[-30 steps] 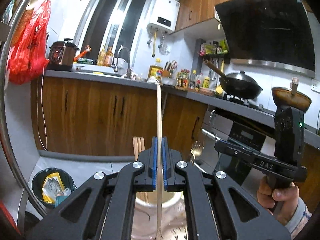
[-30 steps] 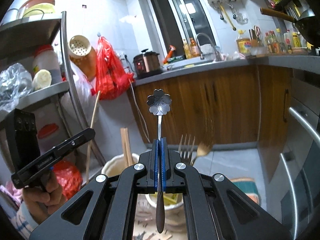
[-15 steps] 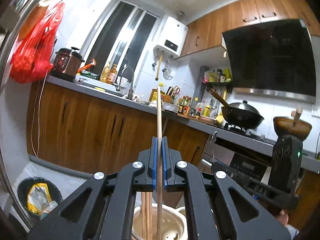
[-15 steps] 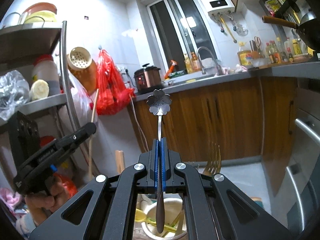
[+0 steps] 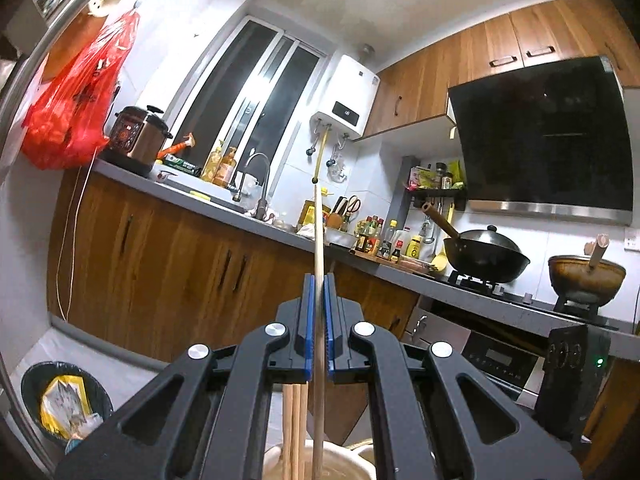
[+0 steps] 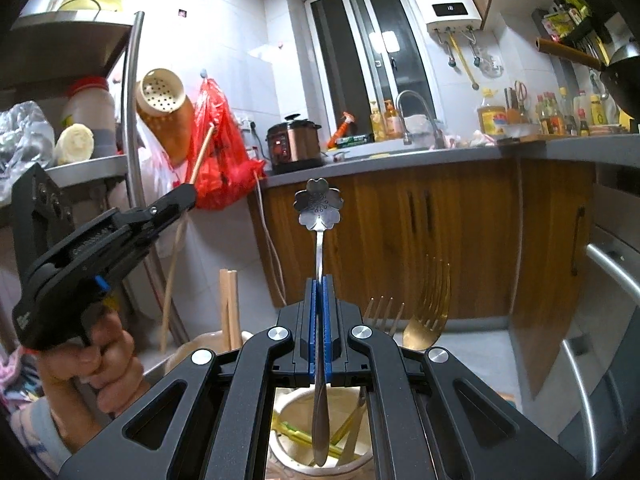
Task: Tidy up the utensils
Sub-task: 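Lift the chopstick with the left tool while the right tool lifts the flower spoon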
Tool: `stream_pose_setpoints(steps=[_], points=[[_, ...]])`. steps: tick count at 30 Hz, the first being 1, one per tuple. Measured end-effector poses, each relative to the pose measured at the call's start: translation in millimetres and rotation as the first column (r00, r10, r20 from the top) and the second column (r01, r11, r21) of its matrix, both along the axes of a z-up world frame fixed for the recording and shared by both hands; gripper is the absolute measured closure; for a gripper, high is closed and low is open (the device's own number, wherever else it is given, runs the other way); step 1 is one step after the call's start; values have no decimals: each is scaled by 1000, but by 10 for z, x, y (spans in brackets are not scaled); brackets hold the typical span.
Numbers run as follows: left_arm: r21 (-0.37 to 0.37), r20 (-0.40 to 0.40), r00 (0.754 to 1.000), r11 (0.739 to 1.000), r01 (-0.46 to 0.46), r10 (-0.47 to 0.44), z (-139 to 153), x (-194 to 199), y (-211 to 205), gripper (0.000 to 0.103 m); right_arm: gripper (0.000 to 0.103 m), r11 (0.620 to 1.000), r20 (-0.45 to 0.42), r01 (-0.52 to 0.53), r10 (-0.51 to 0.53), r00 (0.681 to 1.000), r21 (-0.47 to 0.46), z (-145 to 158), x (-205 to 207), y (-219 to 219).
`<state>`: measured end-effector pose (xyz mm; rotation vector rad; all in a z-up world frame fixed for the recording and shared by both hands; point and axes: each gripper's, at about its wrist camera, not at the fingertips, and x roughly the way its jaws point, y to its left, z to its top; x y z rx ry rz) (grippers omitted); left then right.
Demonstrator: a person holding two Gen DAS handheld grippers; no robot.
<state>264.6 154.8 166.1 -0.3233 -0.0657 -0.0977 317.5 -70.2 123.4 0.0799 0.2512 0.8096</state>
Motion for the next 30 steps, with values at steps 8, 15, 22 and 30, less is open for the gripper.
stream_pose_setpoints(steps=[8, 15, 22, 30], points=[[33, -5, 999, 999, -32, 32, -245, 24, -97, 99, 99, 1000, -15, -11, 10, 1000, -27, -117, -14, 52], [71, -84, 996, 997, -37, 43, -503, -150, -187, 99, 99, 999, -31, -5, 4, 999, -35, -175, -93, -30], [134, -149, 982, 986, -94, 114, -580, -272, -294, 99, 99, 997, -48, 27, -30, 998, -74, -252, -132, -110], [197, -232, 961, 975, -106, 151, -620, -212, -365, 99, 99, 989, -74, 59, -69, 995, -135, -369, -88, -109]])
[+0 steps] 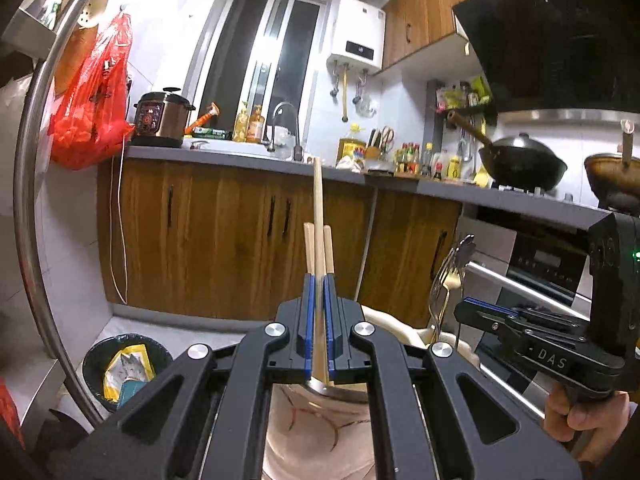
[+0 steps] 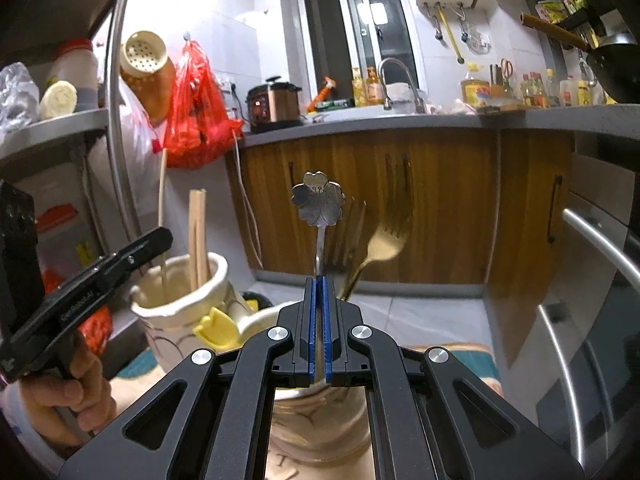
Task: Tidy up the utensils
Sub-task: 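Lift the chopstick with the left tool while the right tool lifts the flower spoon, then drop the chopstick into the tall holder while the right tool drops the spoon into the short one, then lower both open tools back toward the remaining chopsticks and tongs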
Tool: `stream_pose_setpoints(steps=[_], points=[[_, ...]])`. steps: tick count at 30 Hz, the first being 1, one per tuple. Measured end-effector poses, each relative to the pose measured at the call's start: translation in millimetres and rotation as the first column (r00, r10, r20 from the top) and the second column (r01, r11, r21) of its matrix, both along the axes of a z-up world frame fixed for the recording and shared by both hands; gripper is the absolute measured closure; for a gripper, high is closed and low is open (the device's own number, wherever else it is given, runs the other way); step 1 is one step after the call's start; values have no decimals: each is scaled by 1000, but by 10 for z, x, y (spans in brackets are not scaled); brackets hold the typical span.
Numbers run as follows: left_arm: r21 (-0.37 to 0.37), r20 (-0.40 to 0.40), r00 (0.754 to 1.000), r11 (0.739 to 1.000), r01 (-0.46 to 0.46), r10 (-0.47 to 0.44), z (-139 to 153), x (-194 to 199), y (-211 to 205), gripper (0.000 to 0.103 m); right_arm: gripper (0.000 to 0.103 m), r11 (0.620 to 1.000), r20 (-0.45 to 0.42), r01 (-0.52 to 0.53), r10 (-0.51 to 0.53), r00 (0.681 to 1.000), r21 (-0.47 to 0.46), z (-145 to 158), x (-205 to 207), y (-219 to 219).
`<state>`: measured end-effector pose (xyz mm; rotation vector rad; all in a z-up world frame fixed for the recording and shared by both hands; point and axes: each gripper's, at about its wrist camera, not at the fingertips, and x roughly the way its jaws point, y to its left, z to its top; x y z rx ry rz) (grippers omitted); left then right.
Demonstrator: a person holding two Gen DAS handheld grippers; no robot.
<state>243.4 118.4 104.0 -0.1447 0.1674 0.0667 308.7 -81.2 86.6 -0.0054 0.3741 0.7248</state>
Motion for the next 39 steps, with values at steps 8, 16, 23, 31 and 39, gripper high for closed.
stream_pose_setpoints(steps=[8, 16, 23, 31, 39], points=[[20, -18, 1000, 1000, 3, -3, 7, -54, -8, 80, 97, 1000, -9, 18, -18, 1000, -21, -51, 7, -18], [28, -3, 1000, 999, -19, 19, 38, -278, 25, 50, 76, 1000, 5, 27, -27, 1000, -11, -10, -107, -133], [4, -9, 999, 999, -42, 42, 42, -601, 66, 39, 71, 999, 12, 45, -45, 999, -25, -47, -400, -342], [10, -115, 993, 1000, -19, 20, -185, -827, -32, 39, 70, 993, -82, 42, -51, 995, -109, -302, -535, -380], [-13, -290, 953, 996, 83, -83, -479, -739, -193, 40, 70, 981, -243, 33, -80, 967, -192, -654, -508, -475]])
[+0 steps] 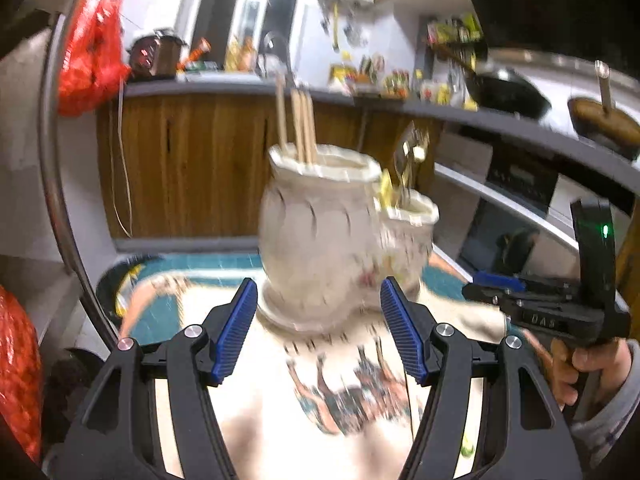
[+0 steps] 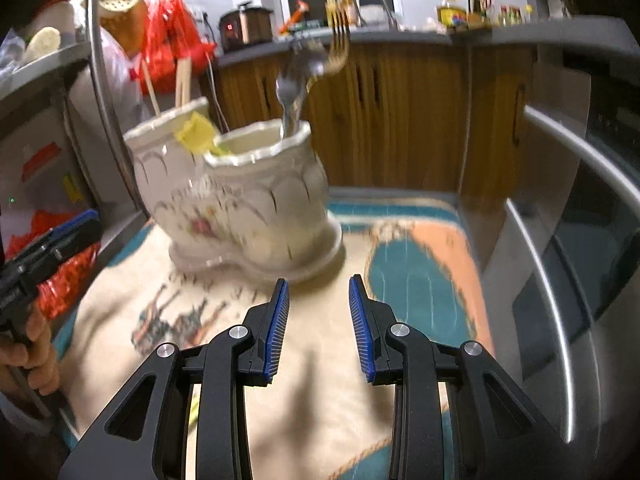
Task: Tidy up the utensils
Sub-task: 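Lower both open tools back toward the remaining chopsticks and tongs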
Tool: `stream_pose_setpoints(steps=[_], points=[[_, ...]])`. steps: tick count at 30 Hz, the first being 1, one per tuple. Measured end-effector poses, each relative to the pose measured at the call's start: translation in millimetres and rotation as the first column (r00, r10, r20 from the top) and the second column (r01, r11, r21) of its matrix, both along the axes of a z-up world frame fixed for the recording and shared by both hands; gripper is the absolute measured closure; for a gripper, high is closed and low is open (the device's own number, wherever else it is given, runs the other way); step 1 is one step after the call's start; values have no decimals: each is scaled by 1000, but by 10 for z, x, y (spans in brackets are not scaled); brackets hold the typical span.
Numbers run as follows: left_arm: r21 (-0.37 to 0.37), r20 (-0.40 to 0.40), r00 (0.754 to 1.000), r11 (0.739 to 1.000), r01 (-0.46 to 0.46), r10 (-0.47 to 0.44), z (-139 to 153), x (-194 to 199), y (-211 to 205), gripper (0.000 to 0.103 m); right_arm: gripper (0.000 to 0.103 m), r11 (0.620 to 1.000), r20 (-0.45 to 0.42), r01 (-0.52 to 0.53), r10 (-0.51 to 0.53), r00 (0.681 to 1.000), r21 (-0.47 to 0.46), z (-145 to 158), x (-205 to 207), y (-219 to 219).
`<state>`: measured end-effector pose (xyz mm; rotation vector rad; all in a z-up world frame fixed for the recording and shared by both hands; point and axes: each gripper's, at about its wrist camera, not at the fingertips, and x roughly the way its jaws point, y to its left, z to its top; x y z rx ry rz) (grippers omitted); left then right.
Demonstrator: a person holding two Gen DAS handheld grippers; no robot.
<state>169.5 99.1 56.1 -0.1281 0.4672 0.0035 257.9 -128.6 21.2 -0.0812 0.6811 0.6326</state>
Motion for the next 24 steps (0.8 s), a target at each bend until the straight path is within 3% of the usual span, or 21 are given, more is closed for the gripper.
stream_pose_setpoints(steps=[4, 10, 13, 20, 23, 24], points=[[18, -94, 993, 997, 73, -71, -138, 84, -137, 43, 70, 1000, -53, -13, 13, 999, -3, -70, -14, -1], [64, -235, 954, 976, 208, -188, -349, 192, -472, 52, 70, 998, -103, -64, 61, 993, -26, -165, -115, 93], [93, -293, 932, 964, 250, -213, -449, 222, -607, 61, 67, 998, -109, -65, 62, 992, -23, -178, -150, 81], [87, -378, 896, 955, 284, -233, -592, 310, -699, 68, 67, 998, -118, -62, 57, 991, -32, -201, -187, 67], [95, -404, 886, 953, 288, -228, -647, 342, -724, 82, 67, 996, -126, -77, 71, 990, -45, -203, -206, 117], [103, -406, 886, 953, 285, -222, -653, 350, -741, 94, 67, 995, -128, -84, 77, 989, -47, -200, -222, 136]])
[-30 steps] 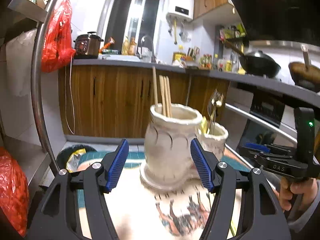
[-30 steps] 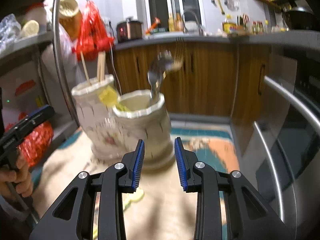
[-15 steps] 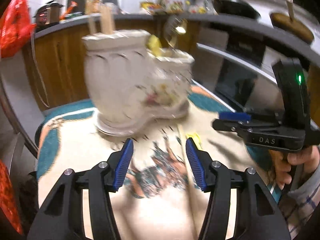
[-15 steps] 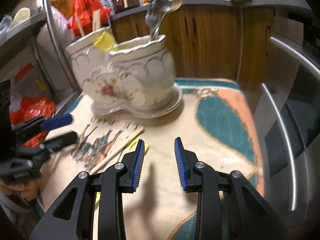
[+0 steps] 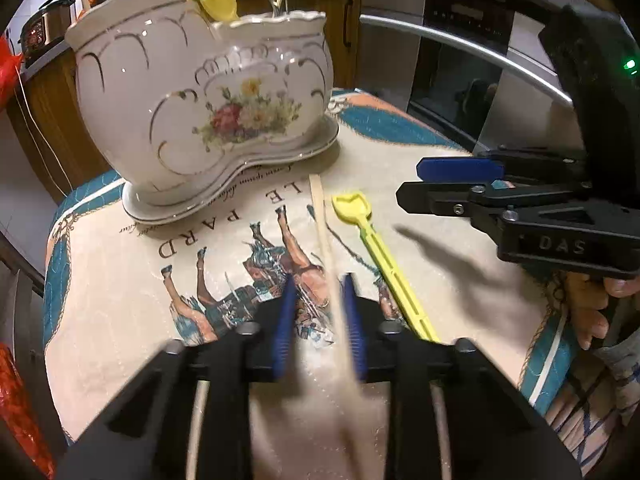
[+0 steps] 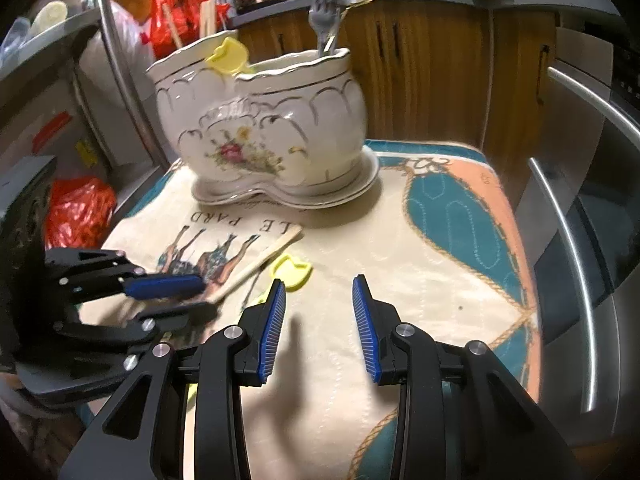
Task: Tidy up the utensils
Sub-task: 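Lower both open tools back toward the remaining chopsticks and tongs, then grasp the last chopstick with the left tool while the right tool grasps the yellow tulip spoon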
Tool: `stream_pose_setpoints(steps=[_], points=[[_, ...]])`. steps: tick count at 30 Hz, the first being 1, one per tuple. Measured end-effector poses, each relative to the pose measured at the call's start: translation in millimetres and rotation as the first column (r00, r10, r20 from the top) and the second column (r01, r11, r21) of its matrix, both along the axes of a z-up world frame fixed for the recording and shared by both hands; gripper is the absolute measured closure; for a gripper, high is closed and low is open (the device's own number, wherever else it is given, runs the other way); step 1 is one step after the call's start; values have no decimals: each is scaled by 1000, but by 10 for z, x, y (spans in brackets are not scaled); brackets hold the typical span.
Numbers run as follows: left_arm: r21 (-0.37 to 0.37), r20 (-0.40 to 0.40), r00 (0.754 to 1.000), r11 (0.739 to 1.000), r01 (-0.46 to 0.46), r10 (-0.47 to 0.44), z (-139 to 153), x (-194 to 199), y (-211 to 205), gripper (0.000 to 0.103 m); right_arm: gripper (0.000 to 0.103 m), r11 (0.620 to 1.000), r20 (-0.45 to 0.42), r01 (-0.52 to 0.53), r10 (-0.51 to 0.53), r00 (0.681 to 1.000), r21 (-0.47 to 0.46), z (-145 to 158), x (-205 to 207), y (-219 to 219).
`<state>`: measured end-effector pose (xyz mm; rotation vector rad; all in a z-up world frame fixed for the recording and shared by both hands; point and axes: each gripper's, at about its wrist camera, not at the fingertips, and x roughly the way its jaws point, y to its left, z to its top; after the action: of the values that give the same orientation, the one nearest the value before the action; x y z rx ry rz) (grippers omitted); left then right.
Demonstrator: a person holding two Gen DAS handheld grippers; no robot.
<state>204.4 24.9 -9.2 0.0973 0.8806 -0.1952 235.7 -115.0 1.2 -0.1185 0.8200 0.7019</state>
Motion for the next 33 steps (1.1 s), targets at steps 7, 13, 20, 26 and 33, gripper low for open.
stream_pose_setpoints(steps=[7, 13, 20, 26, 33], points=[[-19, -22, 999, 999, -29, 29, -10, -32, 156, 97, 63, 998, -25, -58, 57, 998, -38, 40, -128, 213], [-30, -54, 998, 998, -46, 45, 14, -94, 342, 97, 62, 988, -73, -96, 88, 993, -121, -104, -166, 410], [27, -118, 993, 1000, 2, 2, 49, 17, 286, 96, 69, 947, -112, -219, 197, 974, -236, -56, -99, 483], [68, -190, 981, 996, 59, -45, 78, 162, 235, 95, 77, 870, -237, -358, 289, 927, -339, -7, 72, 473], [115, -273, 957, 985, 130, -94, 80, 338, 156, 94, 78, 764, -304, -444, 332, 893, -468, 10, 121, 629]])
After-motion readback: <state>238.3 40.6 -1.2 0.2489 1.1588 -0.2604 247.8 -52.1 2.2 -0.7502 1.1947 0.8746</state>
